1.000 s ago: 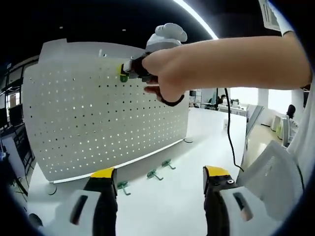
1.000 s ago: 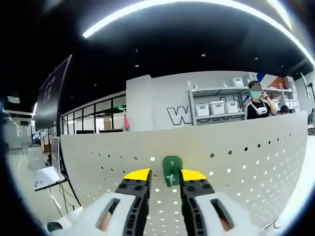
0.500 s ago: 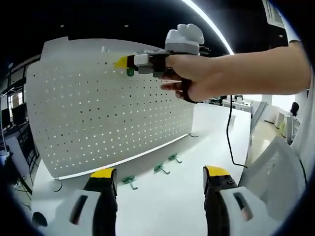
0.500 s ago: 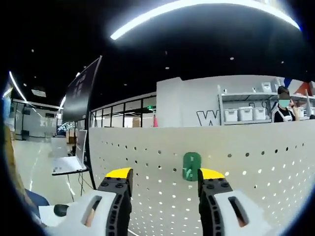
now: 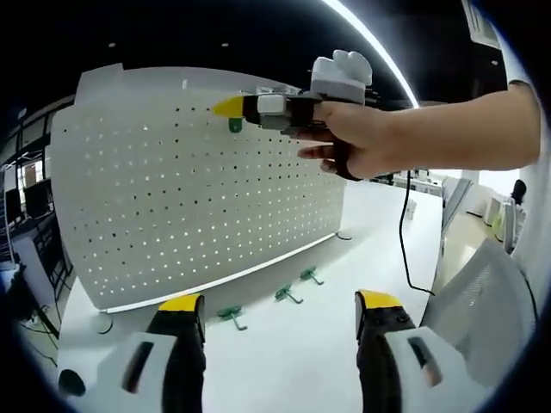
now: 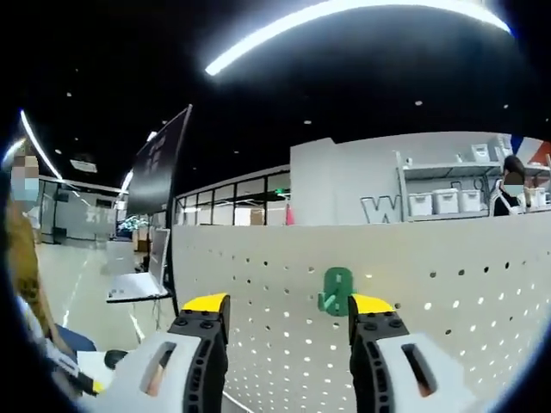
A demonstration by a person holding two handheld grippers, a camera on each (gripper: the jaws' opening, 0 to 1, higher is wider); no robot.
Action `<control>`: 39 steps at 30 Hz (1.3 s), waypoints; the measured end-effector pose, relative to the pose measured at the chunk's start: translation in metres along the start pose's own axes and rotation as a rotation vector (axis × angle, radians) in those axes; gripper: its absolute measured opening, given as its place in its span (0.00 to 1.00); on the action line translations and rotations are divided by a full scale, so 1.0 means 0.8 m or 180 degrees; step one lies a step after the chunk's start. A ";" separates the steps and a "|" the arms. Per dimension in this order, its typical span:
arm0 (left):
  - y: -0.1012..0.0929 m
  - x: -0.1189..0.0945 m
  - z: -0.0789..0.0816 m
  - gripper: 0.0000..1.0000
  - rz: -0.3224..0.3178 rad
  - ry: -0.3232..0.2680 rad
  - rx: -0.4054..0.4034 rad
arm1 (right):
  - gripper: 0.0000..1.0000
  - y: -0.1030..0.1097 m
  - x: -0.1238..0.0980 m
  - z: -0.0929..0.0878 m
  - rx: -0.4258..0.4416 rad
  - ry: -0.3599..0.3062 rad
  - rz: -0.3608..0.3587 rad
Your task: Insert the hook assembly into the mounting plate slot until the hook locks in place.
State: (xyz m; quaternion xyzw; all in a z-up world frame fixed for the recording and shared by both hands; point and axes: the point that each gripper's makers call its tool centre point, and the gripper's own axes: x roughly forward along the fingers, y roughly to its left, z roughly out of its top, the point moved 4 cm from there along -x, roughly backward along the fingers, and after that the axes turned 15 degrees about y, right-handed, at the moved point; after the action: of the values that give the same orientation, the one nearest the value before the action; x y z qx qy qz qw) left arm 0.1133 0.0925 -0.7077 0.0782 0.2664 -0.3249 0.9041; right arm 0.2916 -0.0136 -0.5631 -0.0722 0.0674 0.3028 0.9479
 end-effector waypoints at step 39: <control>0.022 0.000 -0.003 0.75 -0.0022 -0.0004 0.0040 | 0.67 -0.003 -0.127 -0.107 -0.0059 0.0410 0.0698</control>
State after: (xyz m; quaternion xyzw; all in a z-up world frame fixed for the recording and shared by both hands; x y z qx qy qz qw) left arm 0.1231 0.1072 -0.7105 0.0828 0.2641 -0.3297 0.9026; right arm 0.2042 -0.0881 -0.6295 -0.0924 0.1328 0.4000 0.9021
